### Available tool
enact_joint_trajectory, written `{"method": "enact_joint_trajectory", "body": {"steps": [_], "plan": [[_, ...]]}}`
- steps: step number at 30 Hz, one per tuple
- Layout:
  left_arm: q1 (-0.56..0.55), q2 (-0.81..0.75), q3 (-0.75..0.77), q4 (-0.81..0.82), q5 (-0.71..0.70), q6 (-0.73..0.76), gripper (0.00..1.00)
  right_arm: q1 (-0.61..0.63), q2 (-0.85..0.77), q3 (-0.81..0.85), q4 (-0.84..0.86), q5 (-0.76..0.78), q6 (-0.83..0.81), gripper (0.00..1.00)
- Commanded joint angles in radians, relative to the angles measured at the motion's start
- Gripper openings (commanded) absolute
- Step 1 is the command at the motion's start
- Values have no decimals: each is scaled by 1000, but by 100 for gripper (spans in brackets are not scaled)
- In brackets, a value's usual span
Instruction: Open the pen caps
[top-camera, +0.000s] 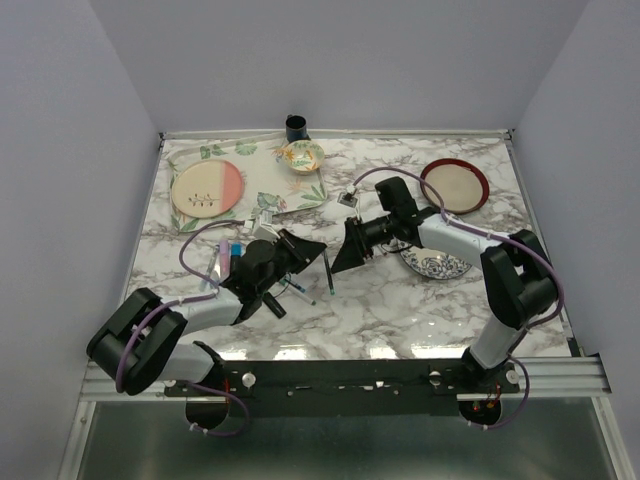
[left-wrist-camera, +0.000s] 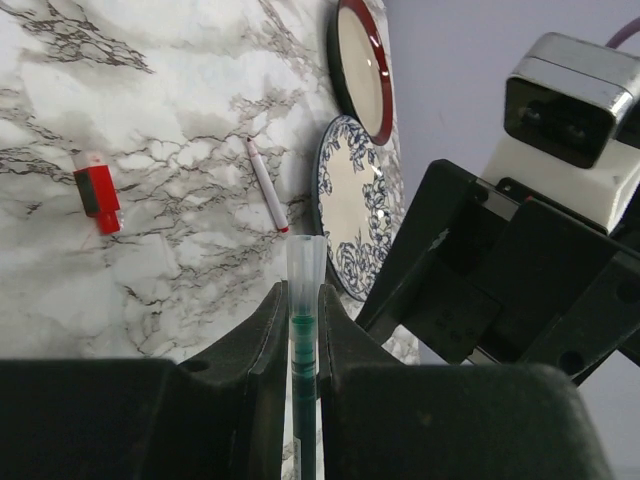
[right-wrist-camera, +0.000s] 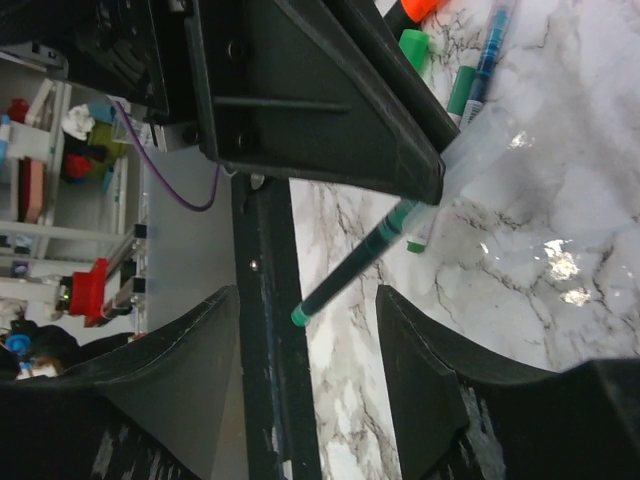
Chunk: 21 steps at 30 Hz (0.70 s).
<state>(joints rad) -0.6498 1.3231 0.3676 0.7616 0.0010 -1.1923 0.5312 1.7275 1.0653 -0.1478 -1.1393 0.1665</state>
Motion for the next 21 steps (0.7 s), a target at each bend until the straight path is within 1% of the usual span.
{"method": "enact_joint_trajectory", "body": {"steps": [1, 5, 8, 10, 14, 15, 16, 17, 18, 20, 21], "plan": [[-25, 31, 36, 82, -18, -20, 0, 36, 29, -19, 93, 65, 142, 65], [-33, 36, 37, 94, -41, -27, 0, 50, 38, -19, 96, 102, 149, 62], [-39, 25, 30, 90, -71, -35, 0, 55, 49, -21, 99, 116, 163, 58], [-40, 15, 21, 70, -101, -46, 0, 61, 55, -18, 99, 121, 169, 43], [-44, -12, -4, 54, -177, -66, 0, 67, 66, 2, 70, 105, 163, 22], [-42, -16, -10, 47, -186, -67, 0, 67, 66, 5, 64, 102, 154, 9], [-44, -28, -13, 42, -193, -67, 0, 70, 67, 21, 54, 99, 143, 2], [-44, -32, -12, 38, -194, -64, 0, 72, 72, 31, 16, 98, 130, 1], [-44, -35, -10, 30, -191, -64, 8, 73, 76, 47, -10, 84, 89, 1], [-44, -35, -7, 30, -176, -53, 27, 75, 81, 70, -42, 61, 58, 1], [-44, -30, -6, 42, -155, -49, 39, 75, 81, 73, -47, 31, 38, 1]]}}
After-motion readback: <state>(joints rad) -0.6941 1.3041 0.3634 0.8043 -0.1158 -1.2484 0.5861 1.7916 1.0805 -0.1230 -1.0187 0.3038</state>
